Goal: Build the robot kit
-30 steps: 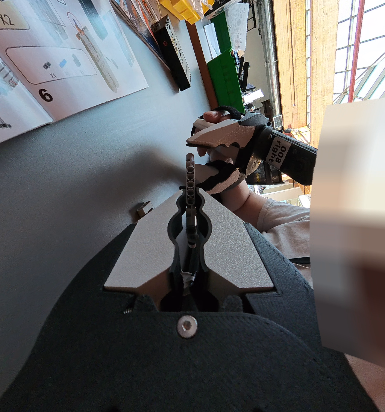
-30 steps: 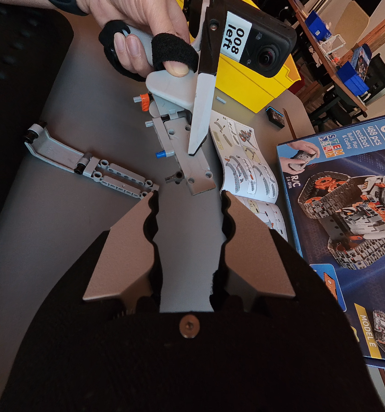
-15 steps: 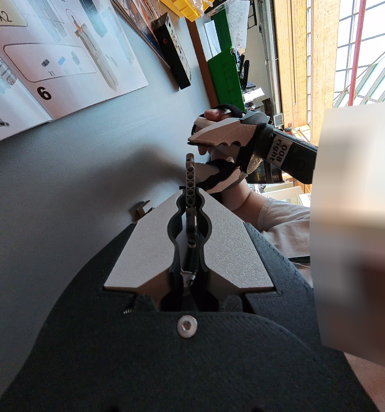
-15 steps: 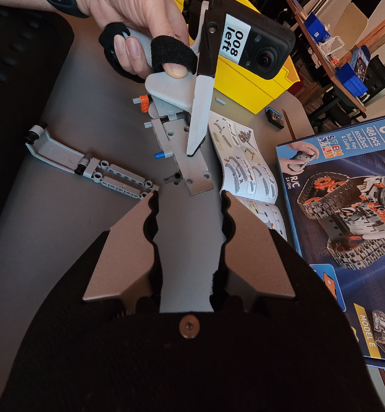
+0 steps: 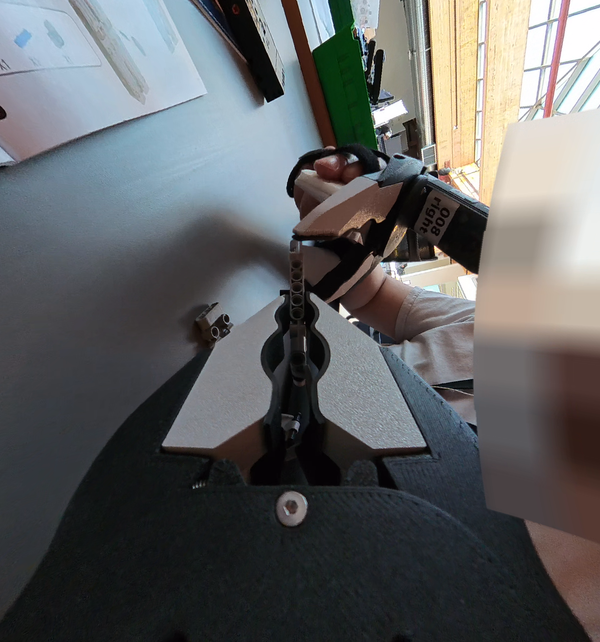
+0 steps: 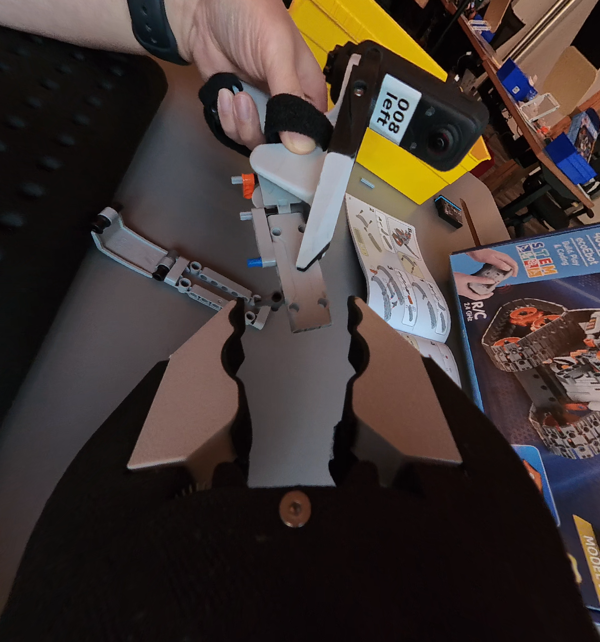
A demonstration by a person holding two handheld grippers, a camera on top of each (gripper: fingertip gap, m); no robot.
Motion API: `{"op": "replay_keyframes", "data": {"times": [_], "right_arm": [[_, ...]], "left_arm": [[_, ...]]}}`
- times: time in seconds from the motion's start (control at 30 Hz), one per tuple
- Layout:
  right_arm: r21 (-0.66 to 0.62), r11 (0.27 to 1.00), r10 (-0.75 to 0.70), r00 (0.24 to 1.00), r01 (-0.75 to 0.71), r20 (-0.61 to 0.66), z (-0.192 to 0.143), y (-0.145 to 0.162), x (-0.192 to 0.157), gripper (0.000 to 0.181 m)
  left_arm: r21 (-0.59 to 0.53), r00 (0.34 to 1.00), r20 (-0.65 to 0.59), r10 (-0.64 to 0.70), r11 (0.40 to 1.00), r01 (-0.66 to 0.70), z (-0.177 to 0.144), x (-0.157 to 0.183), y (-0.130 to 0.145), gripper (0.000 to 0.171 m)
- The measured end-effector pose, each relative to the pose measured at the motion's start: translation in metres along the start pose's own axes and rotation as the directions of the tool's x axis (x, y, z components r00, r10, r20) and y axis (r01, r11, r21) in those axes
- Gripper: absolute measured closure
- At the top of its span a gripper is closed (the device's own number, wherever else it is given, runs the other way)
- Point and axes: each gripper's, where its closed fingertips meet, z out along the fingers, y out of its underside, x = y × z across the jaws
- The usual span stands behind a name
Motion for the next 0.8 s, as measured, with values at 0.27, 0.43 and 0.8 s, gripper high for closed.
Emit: {"op": "replay_keyframes", "data": {"times": [0.27, 0.43, 0.8], "right_arm": [[-0.032, 0.998, -0.052, 0.997, 0.054, 0.062, 0.002, 0.003, -0.013, 0.14], [-0.024, 0.999, -0.045, 0.995, 0.047, 0.09, 0.004, 0.001, -0.019, 0.139], [-0.072, 0.993, -0.083, 0.989, 0.092, 0.124, 0.003, 0.002, -0.023, 0.141]], "left_arm": [[-0.052, 1.0, 0.008, -0.001, 0.999, 0.002, 0.006, -0.001, 0.008, 0.166], [-0.077, 1.0, 0.009, 0.004, 0.997, -0.003, 0.008, -0.001, 0.012, 0.166], [-0.096, 1.0, -0.003, -0.013, 0.995, 0.013, 0.009, -0.001, 0.016, 0.166]]}}
